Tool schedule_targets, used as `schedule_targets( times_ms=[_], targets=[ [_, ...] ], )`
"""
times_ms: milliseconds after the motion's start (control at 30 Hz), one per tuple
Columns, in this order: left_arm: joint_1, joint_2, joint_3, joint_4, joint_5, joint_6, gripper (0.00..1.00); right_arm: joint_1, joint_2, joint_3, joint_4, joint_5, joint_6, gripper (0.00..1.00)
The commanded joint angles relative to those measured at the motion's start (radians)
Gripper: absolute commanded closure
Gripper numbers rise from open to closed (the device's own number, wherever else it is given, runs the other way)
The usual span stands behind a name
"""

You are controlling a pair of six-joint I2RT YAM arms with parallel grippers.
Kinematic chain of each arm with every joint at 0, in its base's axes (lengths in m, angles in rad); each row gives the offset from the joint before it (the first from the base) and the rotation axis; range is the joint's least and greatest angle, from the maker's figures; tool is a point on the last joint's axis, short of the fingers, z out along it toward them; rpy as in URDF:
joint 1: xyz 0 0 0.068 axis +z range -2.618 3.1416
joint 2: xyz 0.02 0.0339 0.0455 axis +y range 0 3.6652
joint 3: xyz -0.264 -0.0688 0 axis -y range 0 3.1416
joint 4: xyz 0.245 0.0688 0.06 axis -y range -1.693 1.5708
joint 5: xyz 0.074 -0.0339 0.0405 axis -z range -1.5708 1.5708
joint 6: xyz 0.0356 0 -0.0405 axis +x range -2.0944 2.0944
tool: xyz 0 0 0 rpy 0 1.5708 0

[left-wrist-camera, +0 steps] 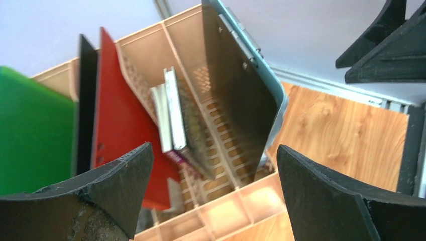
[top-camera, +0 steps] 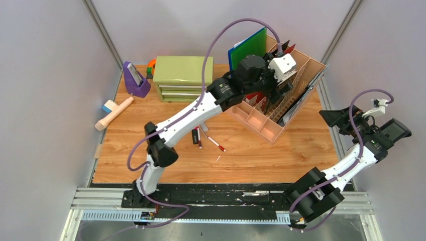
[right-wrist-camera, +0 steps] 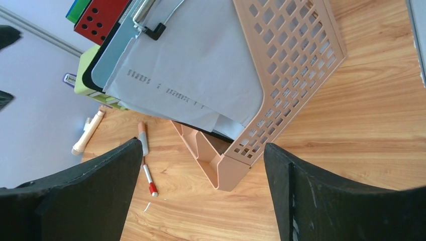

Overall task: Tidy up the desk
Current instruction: Place the folder in the storage box.

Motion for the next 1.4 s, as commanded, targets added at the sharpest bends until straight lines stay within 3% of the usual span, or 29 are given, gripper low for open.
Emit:
schedule_targets(
  times_ms=[0, 167, 300, 533, 700, 867, 1033, 1367],
  targets=[
    [-0.009, -0.180, -0.138, -0.037, -0.093, 0.144, 0.00, 0.012, -0.054, -0.019, 0.062, -0.062, -0.015, 0.06],
    [-0.009, -0.363, -0.347, -0.039, -0.205, 0.206, 0.00, 0.030, -0.086, -0.036, 0.089, -0.071, -0.019, 0.00],
    [-0.005, -0.537, -0.615, -0.016, -0.301, 0.264, 0.00, 0.042, -0.112, -0.052, 0.114, -0.081, -0.020, 0.00],
    [0.044, -0.829, -0.922, -0.024, -0.422, 0.345, 0.00, 0.094, -0.150, -0.071, 0.156, -0.080, -0.015, 0.00],
    [0.219, -0.969, -1.074, -0.081, -0.443, 0.361, 0.00, 0.127, -0.179, -0.083, 0.176, -0.077, -0.017, 0.00],
    [0.424, -1.084, -1.189, -0.129, -0.363, 0.298, 0.00, 0.170, -0.247, -0.070, 0.108, -0.025, -0.085, 0.00],
    [0.588, -1.168, -1.282, -0.114, -0.263, 0.245, 0.00, 0.415, -0.289, 0.023, -0.096, 0.160, -0.260, 0.00],
    [0.858, -1.177, -1.379, -0.048, -0.098, 0.123, 0.00, 0.856, -0.263, 0.149, -0.228, 0.332, -0.387, 0.00]
  ],
)
